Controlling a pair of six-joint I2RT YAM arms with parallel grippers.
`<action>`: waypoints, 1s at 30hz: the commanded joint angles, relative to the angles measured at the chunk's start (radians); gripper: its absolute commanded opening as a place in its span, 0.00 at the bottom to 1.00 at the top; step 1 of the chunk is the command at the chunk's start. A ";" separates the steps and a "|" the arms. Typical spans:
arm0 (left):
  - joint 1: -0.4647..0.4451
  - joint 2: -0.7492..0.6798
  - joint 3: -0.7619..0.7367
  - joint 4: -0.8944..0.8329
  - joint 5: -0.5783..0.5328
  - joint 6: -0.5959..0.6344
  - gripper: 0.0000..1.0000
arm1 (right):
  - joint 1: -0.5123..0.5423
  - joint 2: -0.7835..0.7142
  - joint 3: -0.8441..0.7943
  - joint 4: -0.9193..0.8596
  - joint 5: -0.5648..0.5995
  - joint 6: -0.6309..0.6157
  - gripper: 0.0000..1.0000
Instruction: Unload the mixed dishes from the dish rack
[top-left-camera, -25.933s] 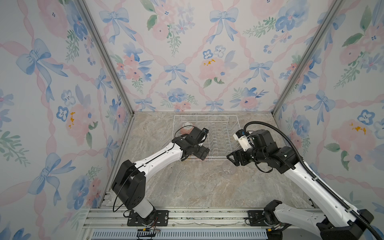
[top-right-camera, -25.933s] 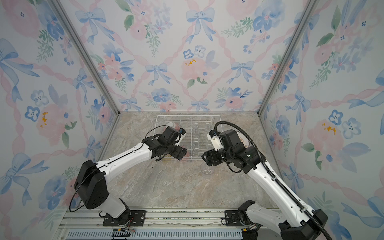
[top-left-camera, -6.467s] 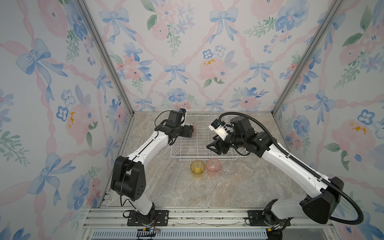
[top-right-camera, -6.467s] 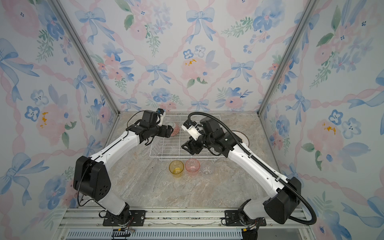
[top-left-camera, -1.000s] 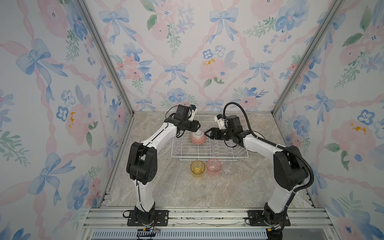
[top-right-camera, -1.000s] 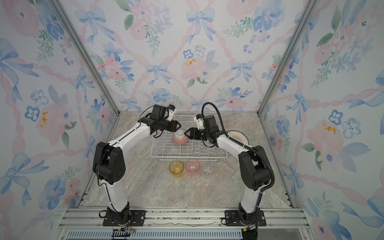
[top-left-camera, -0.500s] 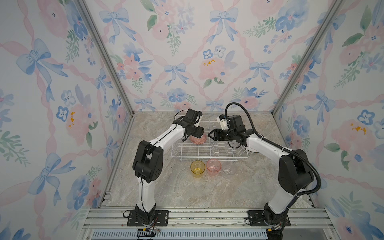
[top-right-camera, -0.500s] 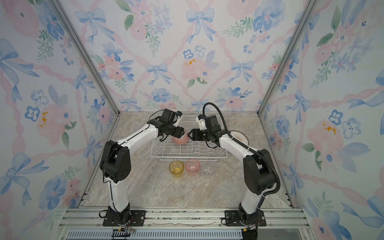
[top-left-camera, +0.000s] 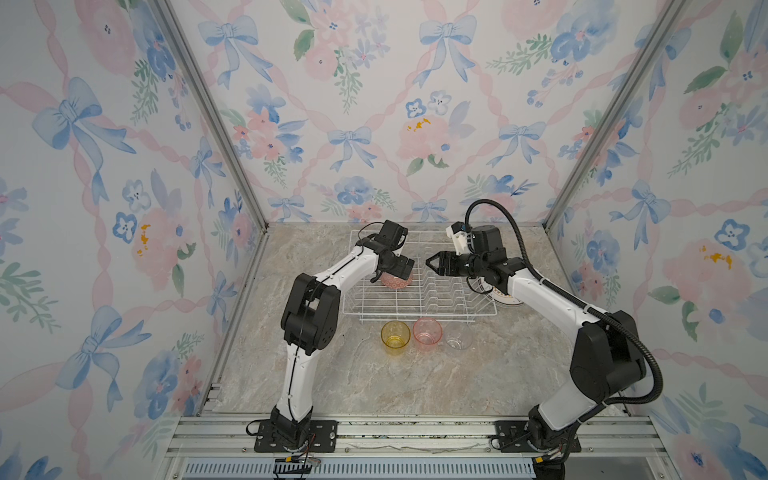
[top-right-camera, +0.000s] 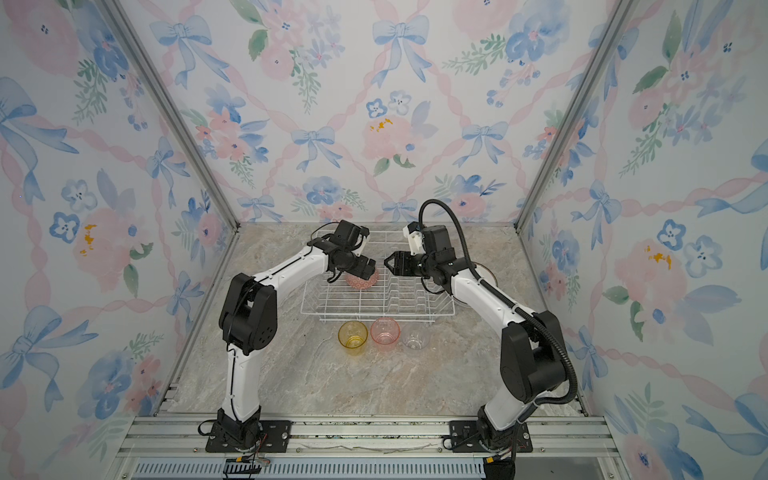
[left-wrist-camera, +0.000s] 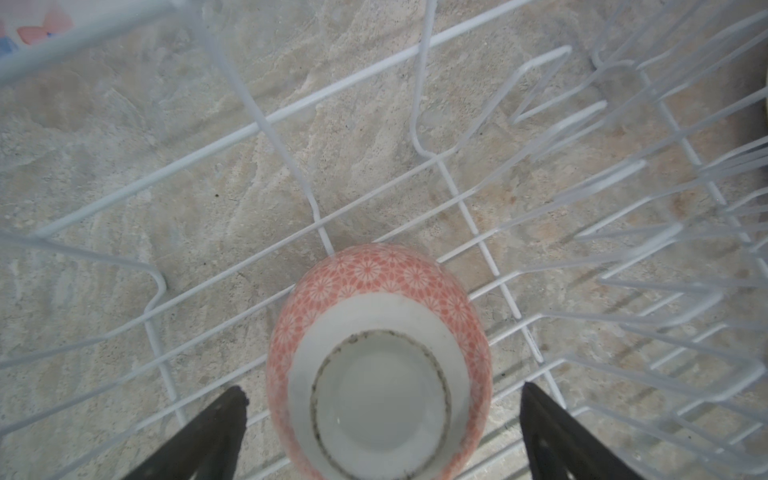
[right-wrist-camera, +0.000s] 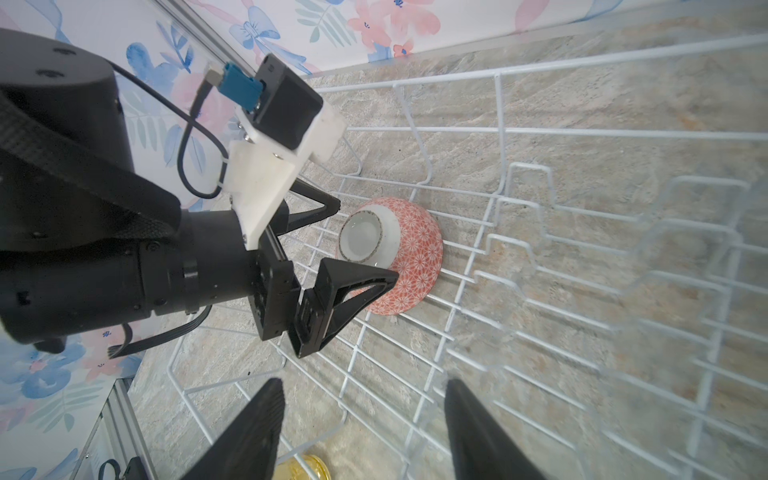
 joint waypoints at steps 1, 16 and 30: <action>-0.003 0.038 0.037 -0.031 0.009 0.007 0.98 | -0.015 -0.009 -0.017 0.018 -0.026 0.007 0.64; -0.006 0.146 0.104 -0.125 0.005 0.013 0.98 | -0.050 0.047 -0.027 0.063 -0.079 0.034 0.64; -0.011 0.158 0.073 -0.133 -0.037 0.037 0.84 | -0.051 0.067 -0.022 0.079 -0.097 0.050 0.64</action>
